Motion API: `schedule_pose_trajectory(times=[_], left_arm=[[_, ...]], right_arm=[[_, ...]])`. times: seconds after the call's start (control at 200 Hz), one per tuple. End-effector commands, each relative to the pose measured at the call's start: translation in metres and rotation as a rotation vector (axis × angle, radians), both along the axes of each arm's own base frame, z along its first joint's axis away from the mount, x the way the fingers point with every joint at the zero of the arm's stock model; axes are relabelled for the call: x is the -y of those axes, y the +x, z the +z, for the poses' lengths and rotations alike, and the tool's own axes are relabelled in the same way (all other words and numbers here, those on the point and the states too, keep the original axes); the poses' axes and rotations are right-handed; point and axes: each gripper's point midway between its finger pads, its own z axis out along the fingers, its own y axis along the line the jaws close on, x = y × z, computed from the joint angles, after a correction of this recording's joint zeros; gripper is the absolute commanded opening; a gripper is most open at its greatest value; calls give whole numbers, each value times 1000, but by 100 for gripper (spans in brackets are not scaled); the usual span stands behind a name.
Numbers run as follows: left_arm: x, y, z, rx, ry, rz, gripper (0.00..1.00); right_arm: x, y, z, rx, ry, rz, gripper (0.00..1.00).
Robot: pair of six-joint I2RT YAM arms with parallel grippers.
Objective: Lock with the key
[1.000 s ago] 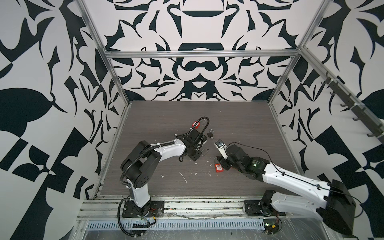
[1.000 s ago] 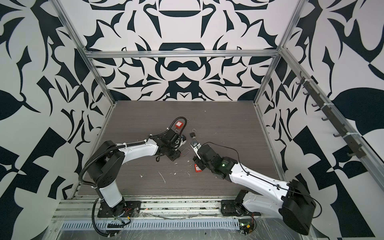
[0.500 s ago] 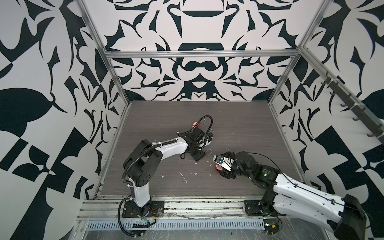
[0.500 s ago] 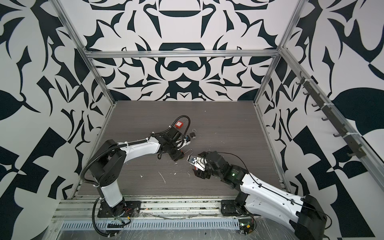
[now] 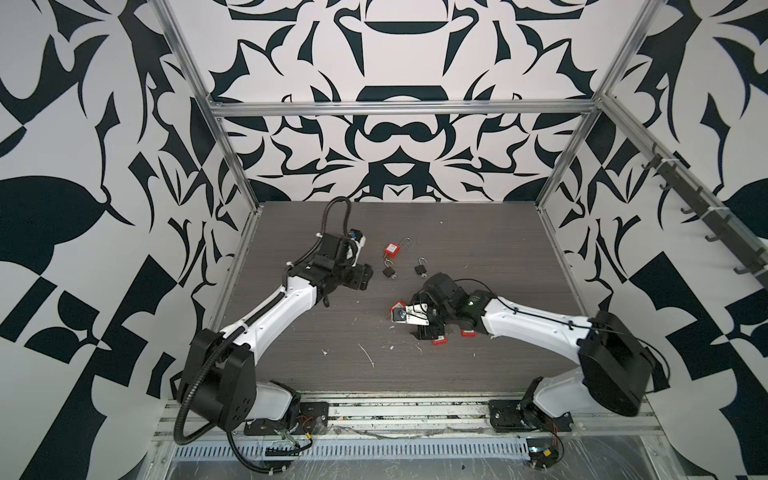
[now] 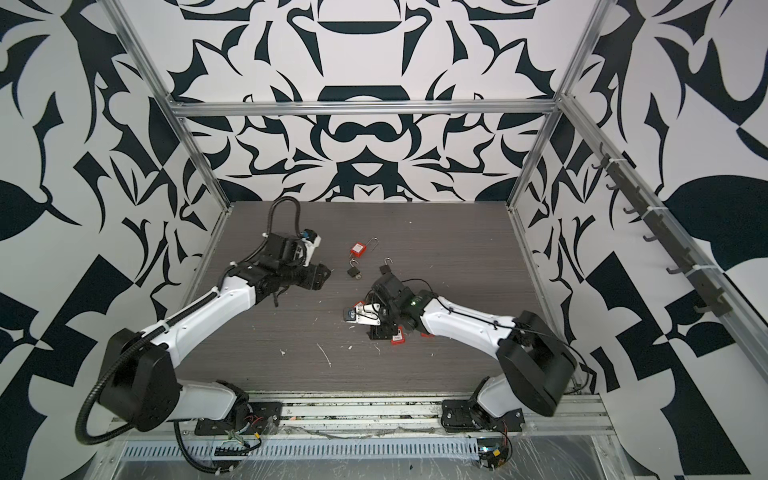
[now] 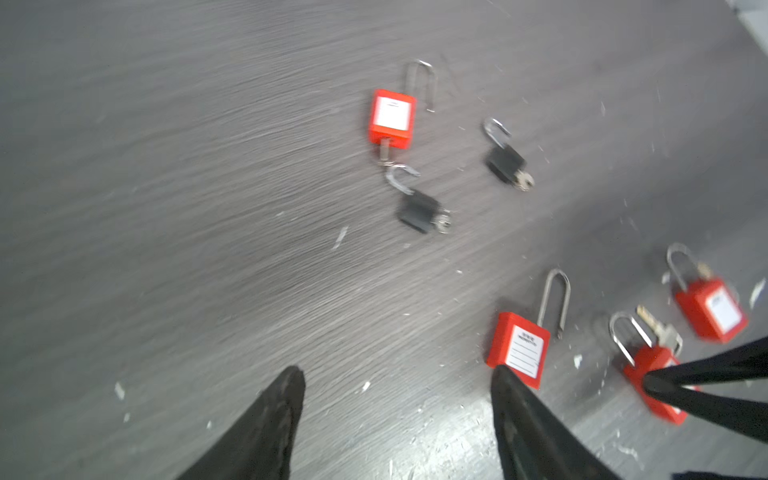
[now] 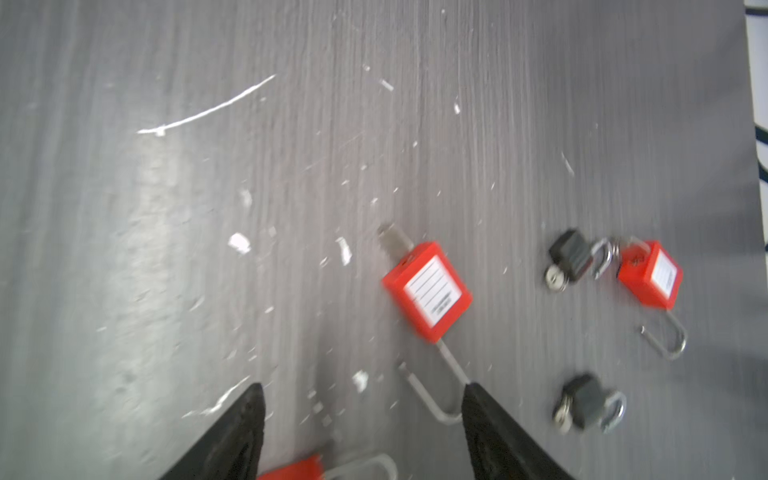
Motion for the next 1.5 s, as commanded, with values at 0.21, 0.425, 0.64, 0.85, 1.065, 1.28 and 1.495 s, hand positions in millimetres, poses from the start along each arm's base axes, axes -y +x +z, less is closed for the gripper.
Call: schedule_pose_trajectory(times=[0.21,0.425,0.64,0.85,1.065,1.28,1.495], left_arm=[[-4,-9,-9,-65,-107,23,74],[-11,-18,-13,-66,-71,-16,74],[-19,-19,-16,-68,-61,-17,74],[-21,-23,-22,-80,-49,-25,74],[-22,-25,-27,-80,-47,-21,74],[-22,-26,-29,-88,-46,-16,74],[-24,-27,-32,-98,-47,-4,73]], right_arm=[[-28,33,-5,-88,-63,167,77],[-30,34,-10,-193,-105,205,77],[-29,38,-24,-226,-171,222,76],[-30,41,-31,-239,-195,232,74],[-25,44,-47,-225,-248,227,67],[-26,41,-48,-221,-231,231,62],[-31,40,-49,-250,-224,177,51]])
